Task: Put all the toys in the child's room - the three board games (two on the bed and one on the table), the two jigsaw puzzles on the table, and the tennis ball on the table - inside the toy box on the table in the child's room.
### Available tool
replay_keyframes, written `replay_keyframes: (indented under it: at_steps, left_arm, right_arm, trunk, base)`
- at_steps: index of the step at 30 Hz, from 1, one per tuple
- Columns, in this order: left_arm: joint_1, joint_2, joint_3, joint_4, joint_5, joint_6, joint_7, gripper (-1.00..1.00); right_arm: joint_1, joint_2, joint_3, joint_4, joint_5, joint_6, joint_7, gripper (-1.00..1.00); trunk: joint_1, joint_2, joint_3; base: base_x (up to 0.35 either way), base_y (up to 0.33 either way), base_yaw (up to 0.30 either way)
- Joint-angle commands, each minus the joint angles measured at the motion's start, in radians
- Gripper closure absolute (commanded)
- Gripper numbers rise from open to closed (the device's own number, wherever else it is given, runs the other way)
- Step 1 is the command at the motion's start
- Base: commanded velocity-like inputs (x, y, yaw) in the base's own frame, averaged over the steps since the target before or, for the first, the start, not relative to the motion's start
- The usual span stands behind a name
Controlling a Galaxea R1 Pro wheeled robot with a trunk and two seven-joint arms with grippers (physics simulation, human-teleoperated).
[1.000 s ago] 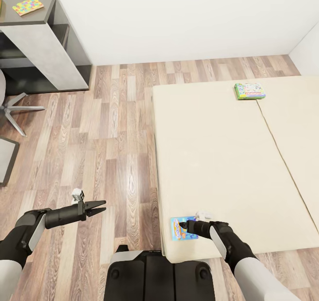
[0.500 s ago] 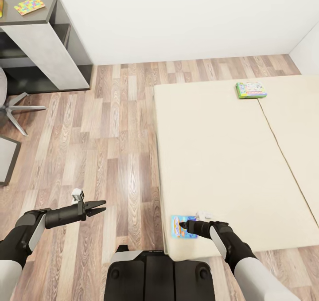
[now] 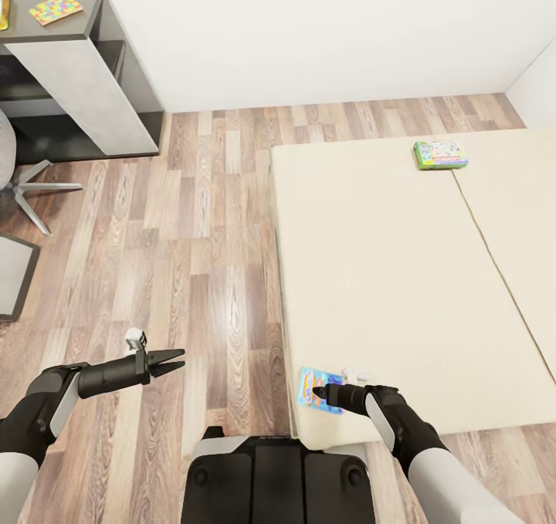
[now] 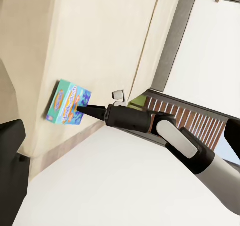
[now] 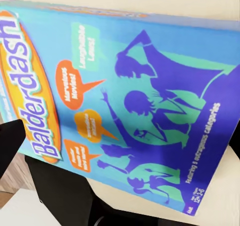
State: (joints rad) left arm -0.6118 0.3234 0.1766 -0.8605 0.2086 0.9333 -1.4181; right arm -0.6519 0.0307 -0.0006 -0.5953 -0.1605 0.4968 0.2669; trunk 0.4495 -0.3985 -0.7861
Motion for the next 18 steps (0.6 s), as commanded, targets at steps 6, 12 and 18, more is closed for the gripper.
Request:
replay_keyframes:
  at_steps: [6, 12, 18]
  left_arm:
    - [0.000, 0.000, 0.000, 0.000, 0.002, 0.010, -0.002, -1.00]
    - [0.000, 0.000, 0.000, 0.000, 0.002, 0.010, -0.002, -1.00]
    - [0.000, 0.000, 0.000, 0.000, 0.002, 0.010, -0.002, -1.00]
  right_arm:
    - [0.000, 0.000, 0.000, -0.001, -0.008, 0.006, -0.001, -1.00]
    - [0.000, 0.000, -0.001, -0.001, -0.008, 0.006, -0.001, -1.00]
    - [0.000, 0.000, -0.001, -0.001, -0.008, 0.006, -0.001, -1.00]
  trunk:
    - [0.001, -0.001, -0.001]
    - [0.001, -0.001, -0.001]
    - [0.001, -0.001, -0.001]
  base:
    - [-0.004, 0.017, 0.000]
    - [-0.001, 0.085, 0.000]
    - [0.000, 0.021, 0.000]
